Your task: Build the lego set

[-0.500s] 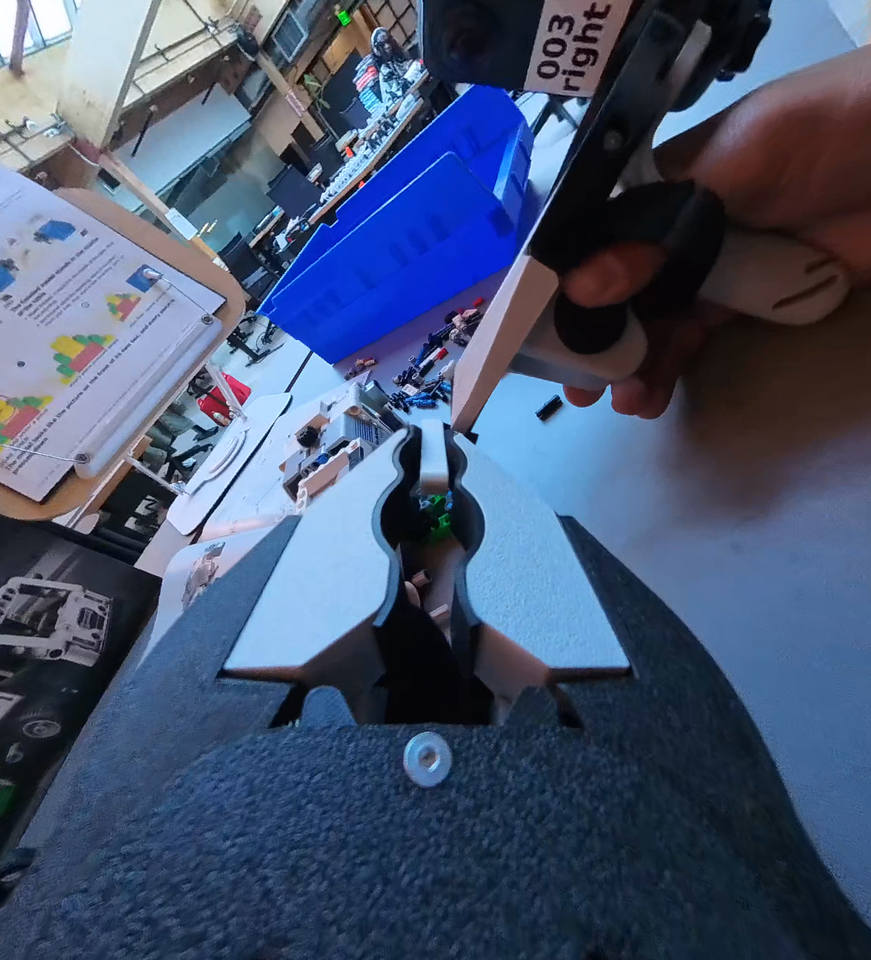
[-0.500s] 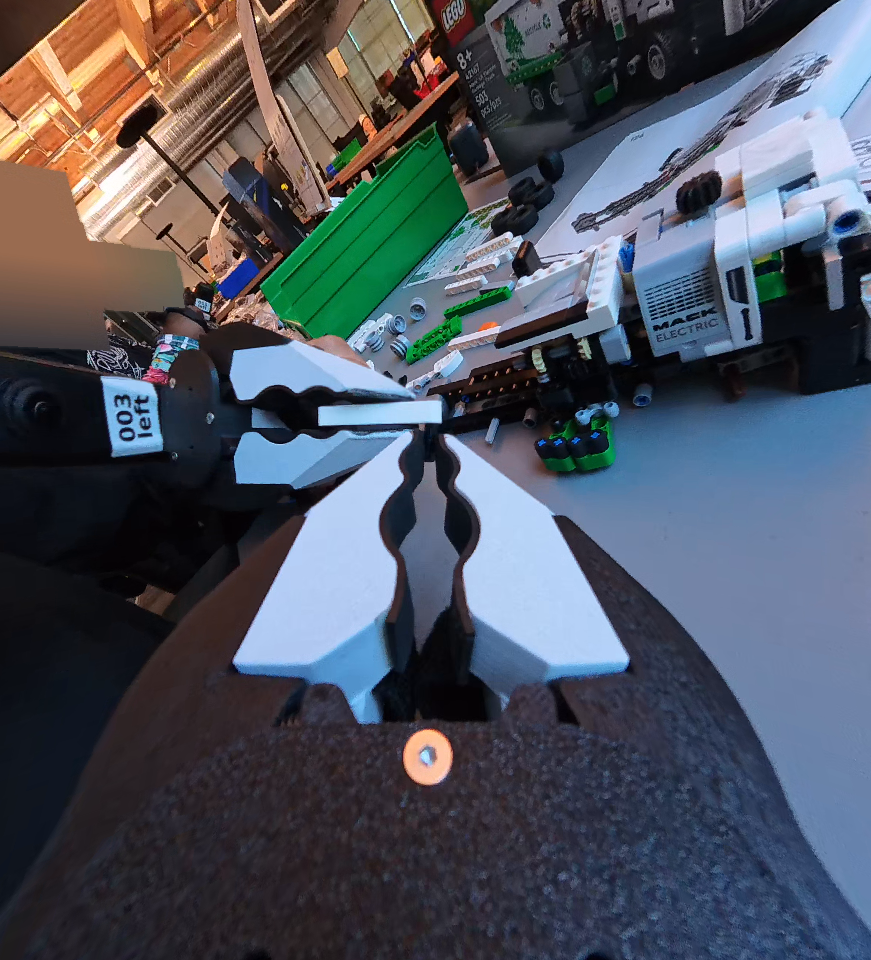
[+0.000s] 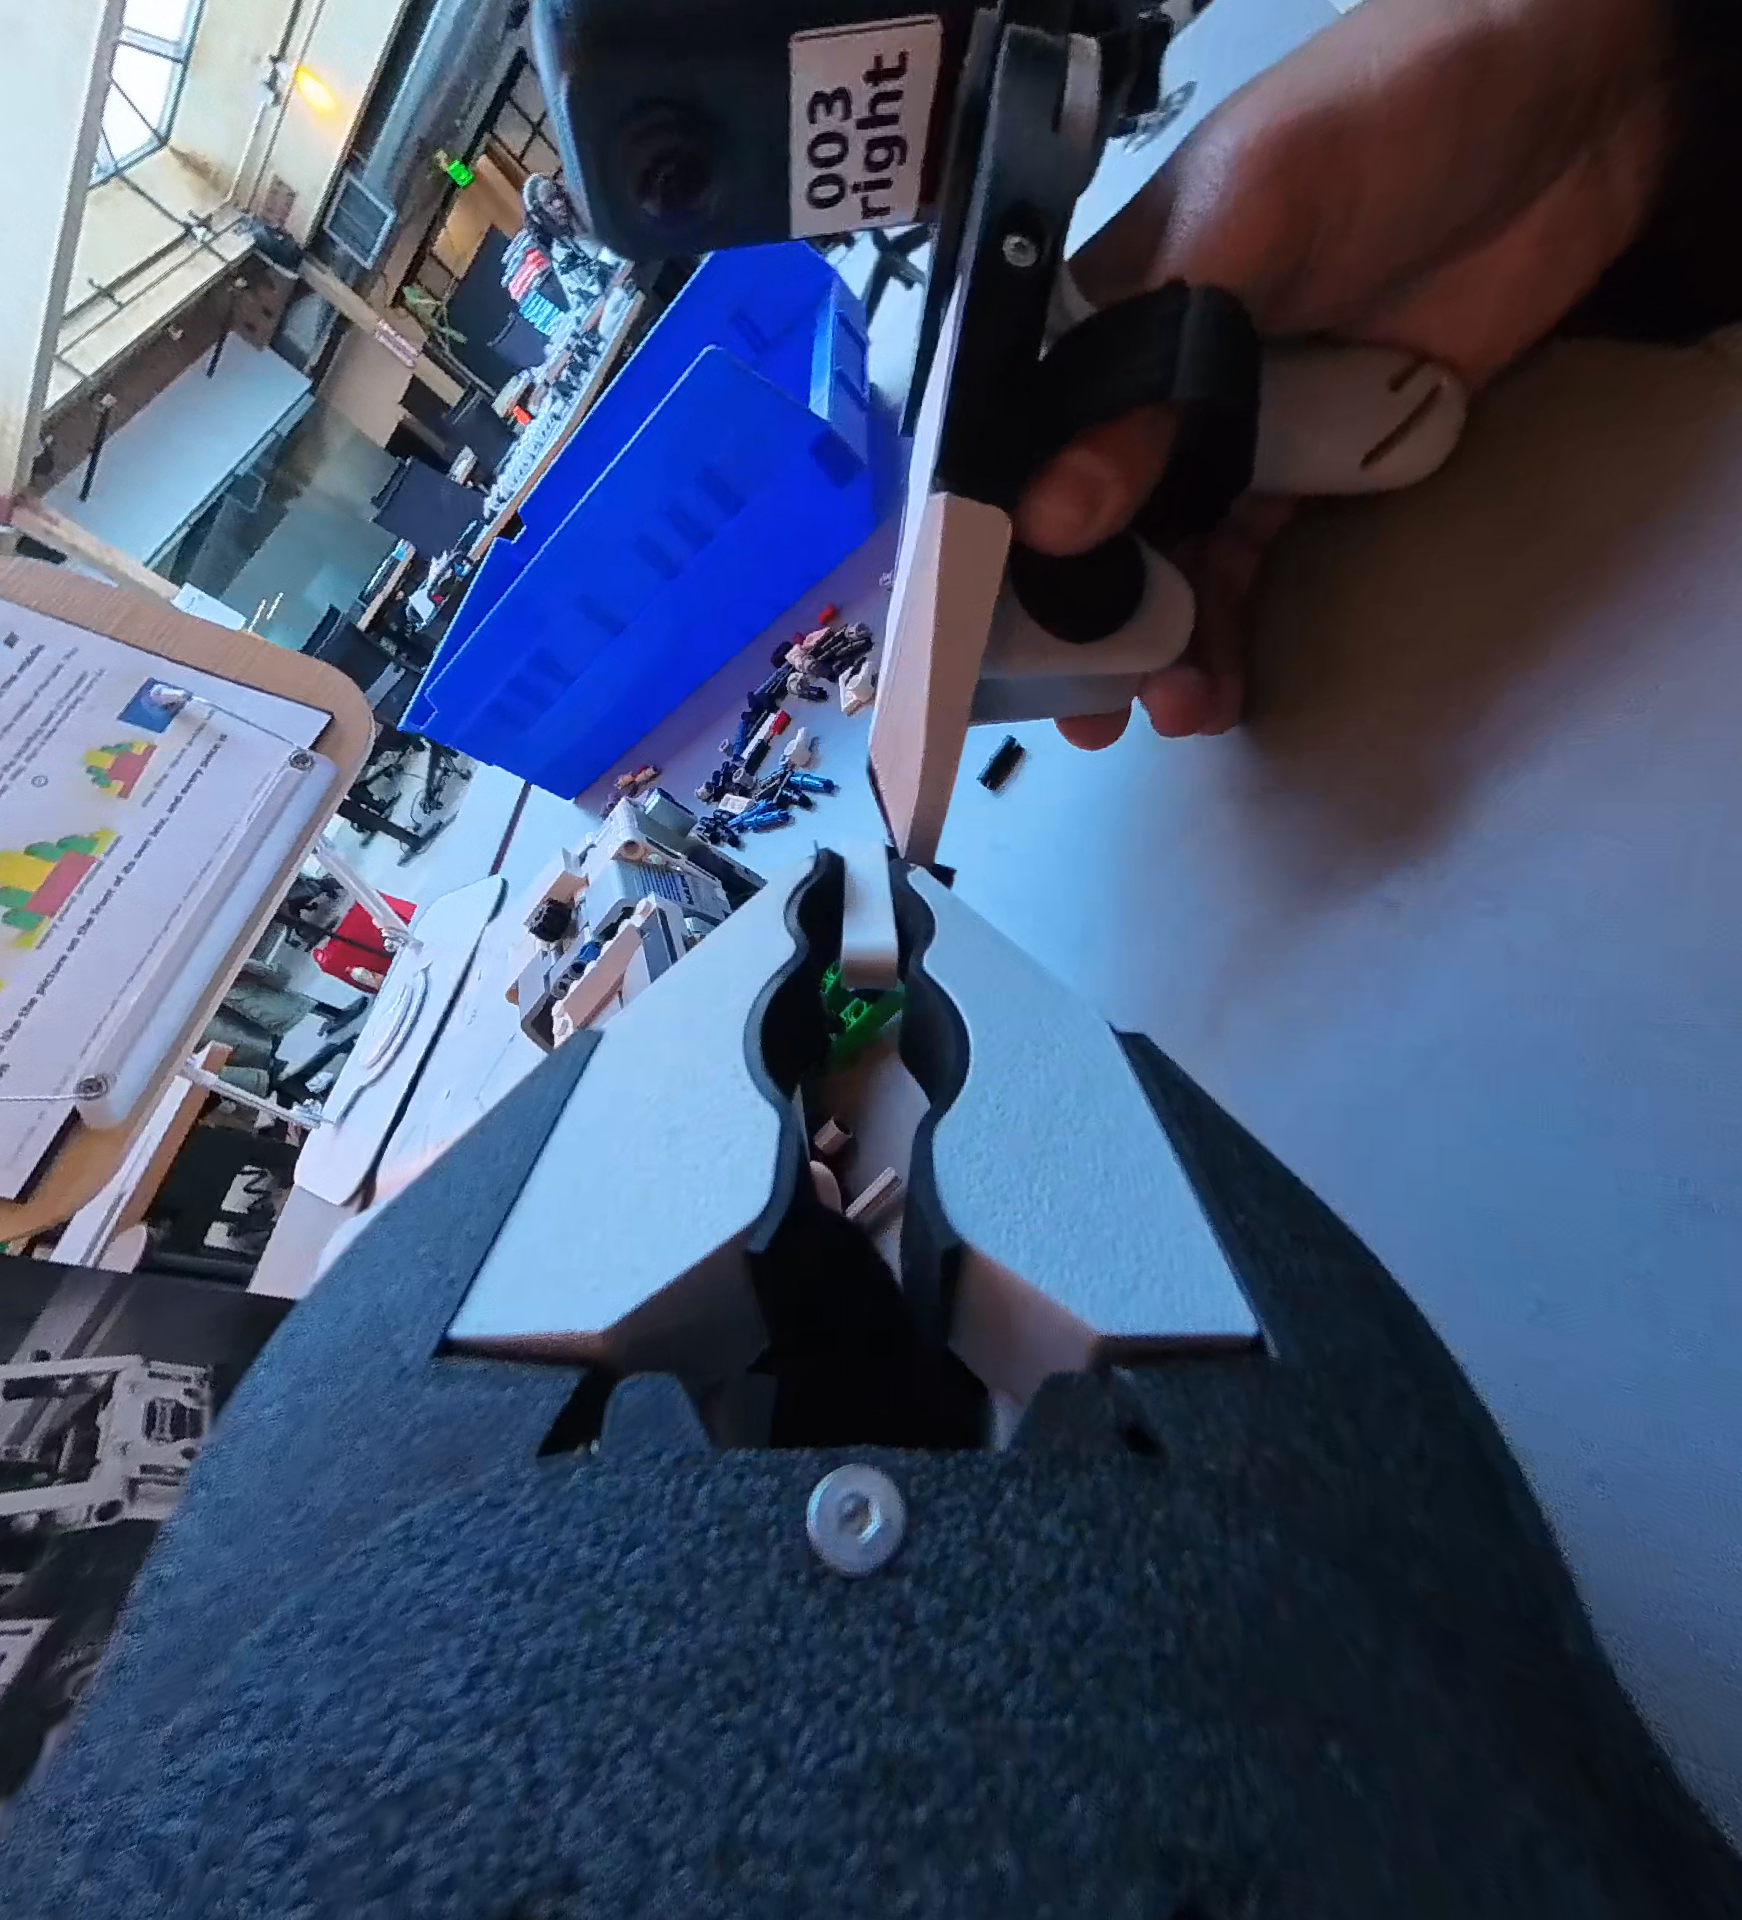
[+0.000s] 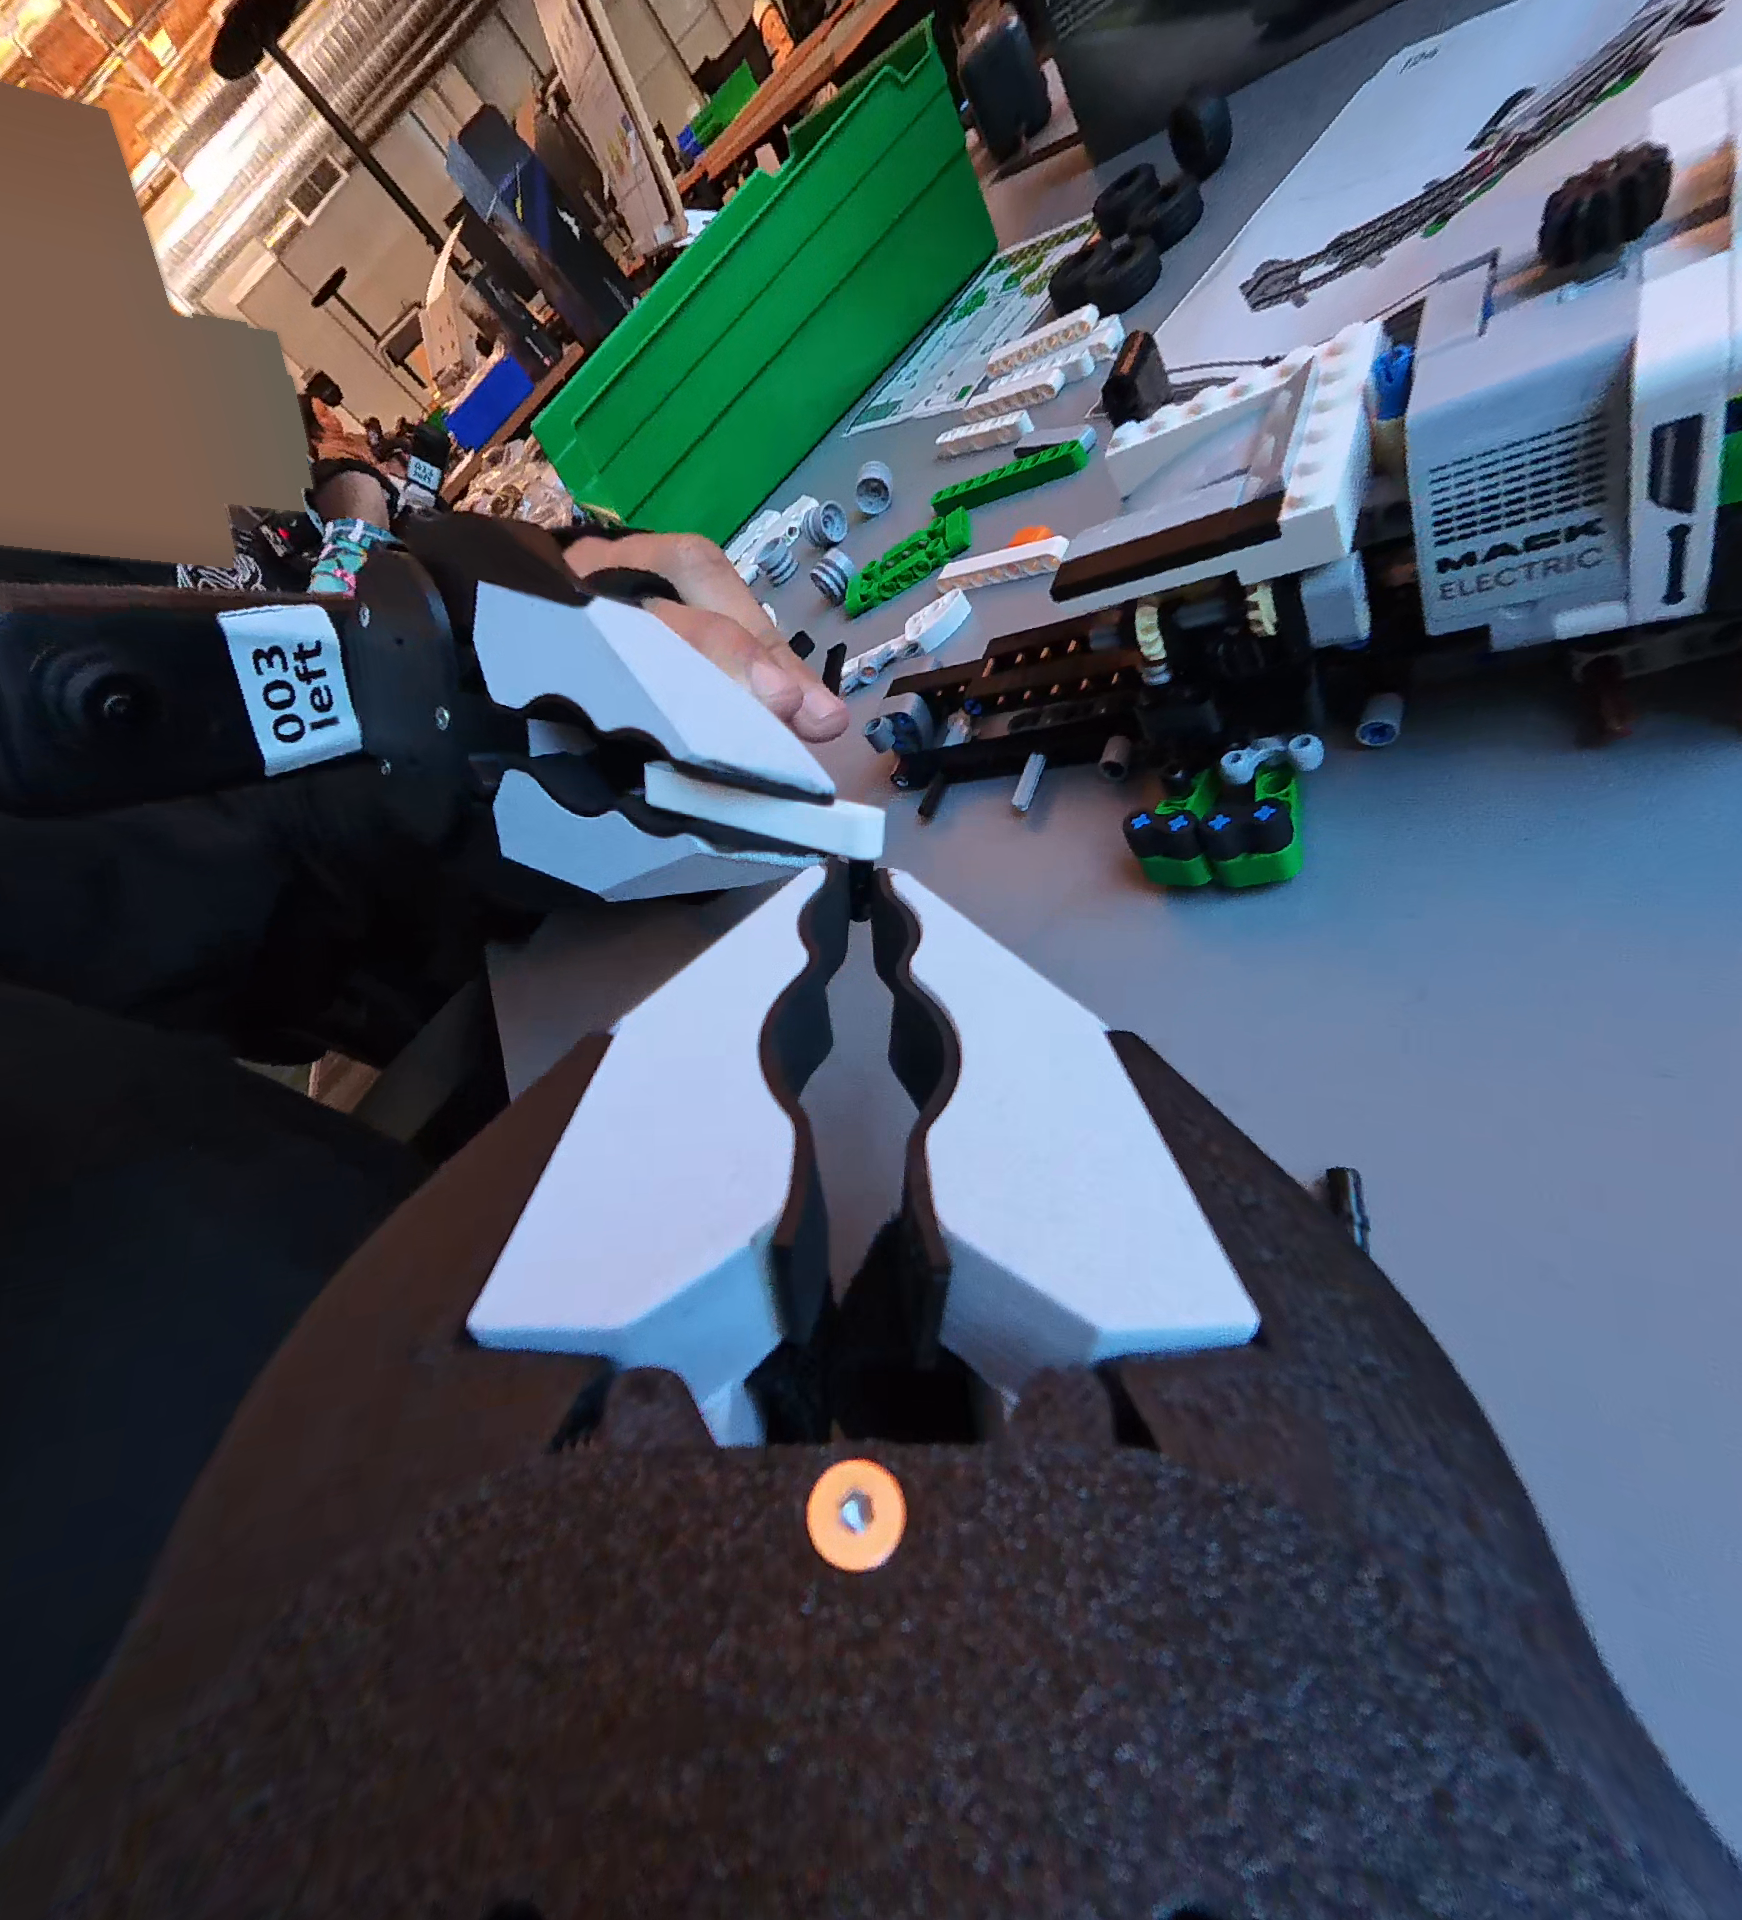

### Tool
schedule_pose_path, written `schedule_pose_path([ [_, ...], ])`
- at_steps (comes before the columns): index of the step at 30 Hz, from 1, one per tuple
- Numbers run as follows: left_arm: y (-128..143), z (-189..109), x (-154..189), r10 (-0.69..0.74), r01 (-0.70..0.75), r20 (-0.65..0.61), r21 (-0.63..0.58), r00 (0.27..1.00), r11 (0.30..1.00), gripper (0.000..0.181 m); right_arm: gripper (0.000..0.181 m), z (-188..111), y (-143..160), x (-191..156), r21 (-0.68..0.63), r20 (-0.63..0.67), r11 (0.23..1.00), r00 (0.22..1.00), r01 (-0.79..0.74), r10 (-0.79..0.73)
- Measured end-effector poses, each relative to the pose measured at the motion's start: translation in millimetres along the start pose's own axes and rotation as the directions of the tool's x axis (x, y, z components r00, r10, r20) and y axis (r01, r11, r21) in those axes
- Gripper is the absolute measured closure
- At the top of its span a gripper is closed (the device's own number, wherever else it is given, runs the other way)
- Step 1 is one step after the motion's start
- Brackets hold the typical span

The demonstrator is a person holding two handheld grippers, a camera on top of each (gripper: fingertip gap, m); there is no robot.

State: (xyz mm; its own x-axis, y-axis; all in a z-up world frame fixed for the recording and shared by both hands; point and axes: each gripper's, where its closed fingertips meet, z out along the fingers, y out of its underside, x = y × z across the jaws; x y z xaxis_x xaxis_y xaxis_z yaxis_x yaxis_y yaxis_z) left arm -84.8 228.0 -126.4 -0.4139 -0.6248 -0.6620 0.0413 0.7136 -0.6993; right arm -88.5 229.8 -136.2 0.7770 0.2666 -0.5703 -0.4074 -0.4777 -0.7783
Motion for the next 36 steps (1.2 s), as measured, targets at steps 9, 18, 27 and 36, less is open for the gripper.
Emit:
schedule_pose_path([
  [9, 1.9, -4.6, 5.0, 0.058, -0.059, -0.055, -0.01, 0.997, 0.998, 0.175, 0.179, 3.1, 5.7, -3.0, -0.042, 0.002, 0.999, 1.0, 0.029, -0.029],
  [18, 2.6, -8.0, 8.3, 0.079, -0.08, -0.092, -0.013, 0.993, 0.997, 0.175, 0.178, 5.0, 10.1, -5.3, -0.076, 0.019, 0.996, 0.999, 0.042, -0.041],
  [27, 2.9, -7.1, 8.0, 0.173, -0.174, -0.043, -0.031, 0.984, 0.984, 0.175, 0.179, 4.7, 9.6, -4.0, -0.076, 0.03, 0.997, 0.999, 0.022, -0.02],
  [36, 2.3, -6.5, 6.5, 0.182, -0.182, -0.021, -0.034, 0.983, 0.983, 0.175, 0.179, 3.2, 6.9, -3.7, -0.054, 0.032, 0.999, 0.999, 0.007, -0.005],
])
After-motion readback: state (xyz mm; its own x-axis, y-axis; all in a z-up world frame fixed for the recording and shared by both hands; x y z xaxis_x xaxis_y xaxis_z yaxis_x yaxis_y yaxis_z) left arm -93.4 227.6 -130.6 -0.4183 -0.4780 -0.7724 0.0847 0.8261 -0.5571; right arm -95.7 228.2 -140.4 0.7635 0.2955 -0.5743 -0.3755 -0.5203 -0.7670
